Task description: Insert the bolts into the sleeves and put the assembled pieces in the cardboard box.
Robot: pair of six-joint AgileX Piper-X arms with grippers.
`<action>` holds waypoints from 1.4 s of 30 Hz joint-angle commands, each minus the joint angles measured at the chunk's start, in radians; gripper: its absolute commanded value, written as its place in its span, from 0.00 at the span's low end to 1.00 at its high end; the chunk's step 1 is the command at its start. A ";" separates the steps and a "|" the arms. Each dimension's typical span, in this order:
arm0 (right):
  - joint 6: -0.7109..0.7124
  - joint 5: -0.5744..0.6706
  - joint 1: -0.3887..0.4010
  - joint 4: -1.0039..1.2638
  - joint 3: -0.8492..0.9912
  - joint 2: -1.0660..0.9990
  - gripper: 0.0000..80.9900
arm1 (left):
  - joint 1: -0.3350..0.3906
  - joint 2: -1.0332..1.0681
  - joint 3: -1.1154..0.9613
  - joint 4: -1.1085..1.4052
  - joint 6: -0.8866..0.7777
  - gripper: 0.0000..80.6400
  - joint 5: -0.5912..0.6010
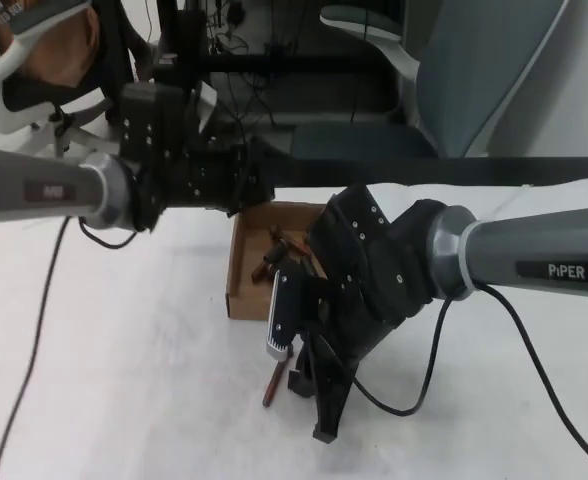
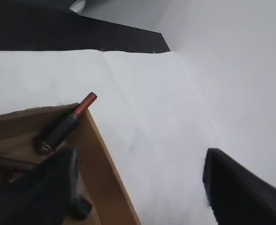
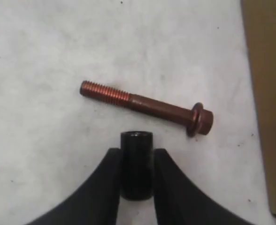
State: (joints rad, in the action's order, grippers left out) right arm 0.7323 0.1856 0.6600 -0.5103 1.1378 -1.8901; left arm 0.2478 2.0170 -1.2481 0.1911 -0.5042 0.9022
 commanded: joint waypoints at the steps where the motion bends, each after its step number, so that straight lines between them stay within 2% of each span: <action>1: 0.014 0.010 -0.002 -0.079 -0.008 -0.004 0.02 | -0.005 -0.041 -0.014 -0.061 0.056 0.87 0.028; 5: 0.017 0.010 -0.002 -0.153 -0.008 -0.004 0.04 | -0.005 -0.063 -0.014 -0.139 0.118 0.87 0.027; 7: 0.017 0.010 0.000 -0.187 -0.008 -0.004 0.13 | -0.005 -0.068 -0.014 -0.151 0.125 0.87 0.027; 10: 0.008 -0.004 0.000 -0.195 -0.008 -0.004 0.35 | -0.005 -0.068 -0.014 -0.151 0.115 0.87 0.045; 11: 0.008 -0.010 0.000 -0.189 -0.008 -0.004 0.39 | -0.005 -0.068 -0.014 -0.157 0.115 0.87 0.056; 15: 0.002 -0.011 0.000 -0.193 -0.008 -0.007 0.40 | -0.005 -0.068 -0.014 -0.208 0.141 0.87 0.080; 16: 0.001 -0.011 0.000 -0.196 -0.008 -0.007 0.40 | -0.005 -0.068 -0.014 -0.227 0.155 0.87 0.080; 18: -0.012 -0.023 0.000 -0.191 -0.008 -0.012 0.28 | -0.005 -0.068 -0.014 -0.266 0.179 0.87 0.080; 20: -0.015 -0.036 0.000 -0.191 -0.008 -0.013 0.00 | -0.005 -0.068 -0.014 -0.306 0.206 0.87 0.091; 23: -0.023 -0.035 0.000 -0.191 -0.008 -0.013 0.00 | -0.005 -0.074 -0.014 -0.412 0.283 0.87 0.118; 27: -0.105 -0.035 -0.003 -0.191 -0.008 -0.013 0.00 | 0.002 -0.120 -0.014 -0.682 0.504 0.87 0.109; 31: -0.226 -0.033 -0.017 -0.191 -0.025 0.006 0.01 | 0.034 -0.197 -0.012 -0.865 0.617 0.85 -0.015; 34: -0.296 -0.031 -0.022 -0.140 -0.074 0.062 0.01 | 0.085 -0.245 -0.013 -0.975 0.679 0.85 -0.216; 37: -0.363 -0.036 -0.030 -0.037 -0.150 0.158 0.01 | 0.156 -0.256 -0.013 -0.997 0.714 0.85 -0.405; 42: -0.492 -0.046 -0.056 0.017 -0.265 0.359 0.01 | 0.241 -0.243 -0.013 -0.980 0.700 0.82 -0.583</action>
State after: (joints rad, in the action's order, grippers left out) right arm 0.2971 0.1397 0.6169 -0.5207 0.9082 -1.6282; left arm 0.4618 1.7751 -1.2496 -0.7945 0.1949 0.4086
